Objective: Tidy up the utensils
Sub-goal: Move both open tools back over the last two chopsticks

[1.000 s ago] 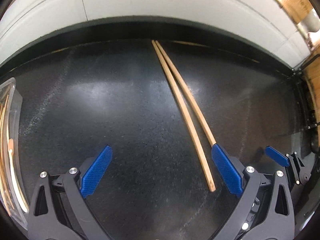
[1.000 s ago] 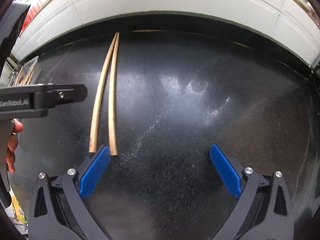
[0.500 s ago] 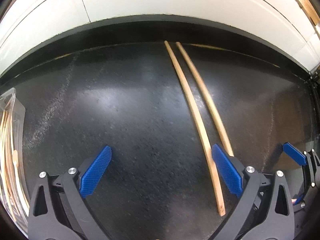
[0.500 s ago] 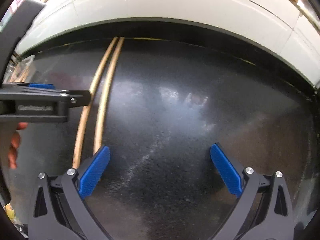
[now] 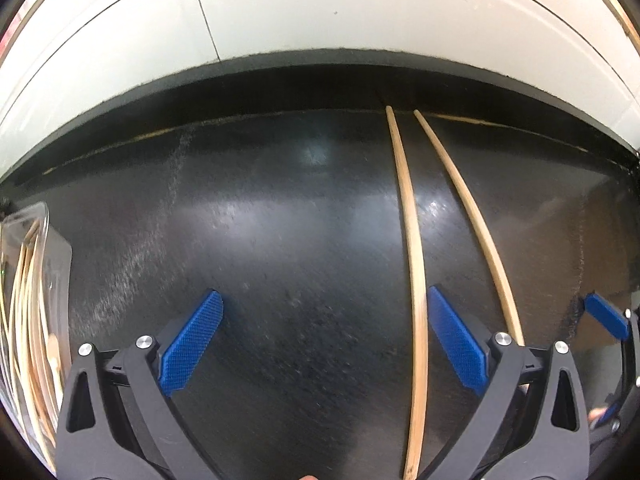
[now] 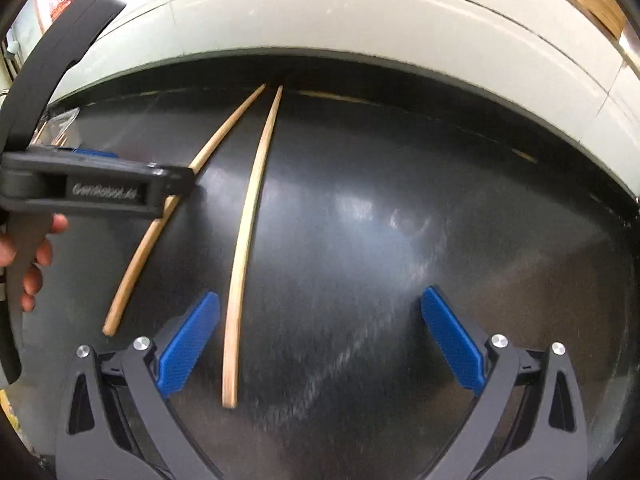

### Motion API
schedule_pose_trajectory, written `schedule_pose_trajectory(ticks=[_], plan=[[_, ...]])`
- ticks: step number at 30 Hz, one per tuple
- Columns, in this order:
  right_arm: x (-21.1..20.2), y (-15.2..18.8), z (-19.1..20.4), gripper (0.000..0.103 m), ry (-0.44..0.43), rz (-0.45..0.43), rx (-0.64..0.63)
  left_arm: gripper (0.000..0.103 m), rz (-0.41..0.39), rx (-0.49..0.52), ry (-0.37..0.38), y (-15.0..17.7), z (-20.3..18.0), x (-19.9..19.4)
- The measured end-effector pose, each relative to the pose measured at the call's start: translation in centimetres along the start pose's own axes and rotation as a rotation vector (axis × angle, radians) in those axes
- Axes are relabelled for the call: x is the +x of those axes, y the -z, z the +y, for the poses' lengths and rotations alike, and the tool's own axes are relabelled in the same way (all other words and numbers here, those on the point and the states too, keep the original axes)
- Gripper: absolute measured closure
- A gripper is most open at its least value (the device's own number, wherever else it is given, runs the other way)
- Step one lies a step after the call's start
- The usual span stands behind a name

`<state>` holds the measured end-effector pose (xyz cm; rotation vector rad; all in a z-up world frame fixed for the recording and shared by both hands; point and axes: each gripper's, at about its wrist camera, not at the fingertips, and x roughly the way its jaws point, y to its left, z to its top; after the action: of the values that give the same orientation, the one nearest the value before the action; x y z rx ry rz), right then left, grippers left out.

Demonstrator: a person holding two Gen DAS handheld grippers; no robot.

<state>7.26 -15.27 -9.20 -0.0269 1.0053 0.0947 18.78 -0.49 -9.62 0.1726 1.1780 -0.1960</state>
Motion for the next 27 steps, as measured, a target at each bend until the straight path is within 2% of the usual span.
schedule_pose_trajectory(ticks=[3, 8, 12, 18, 21, 27], plan=[[0.8, -1.0, 0.1, 0.005, 0.004, -0.015, 0.007, 0.005, -0.003, 0.011, 0.005, -1.8, 1.2, 0.3], [1.9, -2.8, 0.0, 0.005, 0.02, -0.013, 0.036, 0.005, 0.034, 0.022, 0.011, -3.8, 2.2, 1.0], [1.7, -3.2, 0.6, 0.005, 0.04, -0.007, 0.073, 0.005, 0.091, 0.052, 0.026, -4.2, 2.4, 1.6], [2.0, -3.4, 1.1, 0.005, 0.008, -0.002, 0.017, 0.005, 0.067, 0.05, 0.022, -3.6, 2.4, 1.5], [2.7, -4.4, 1.4, 0.005, 0.017, 0.036, 0.025, 0.005, 0.067, 0.049, 0.021, -2.7, 1.9, 1.0], [3.6, -6.4, 1.4, 0.005, 0.028, 0.057, 0.044, 0.005, 0.053, 0.004, 0.002, -3.5, 3.4, 0.7]])
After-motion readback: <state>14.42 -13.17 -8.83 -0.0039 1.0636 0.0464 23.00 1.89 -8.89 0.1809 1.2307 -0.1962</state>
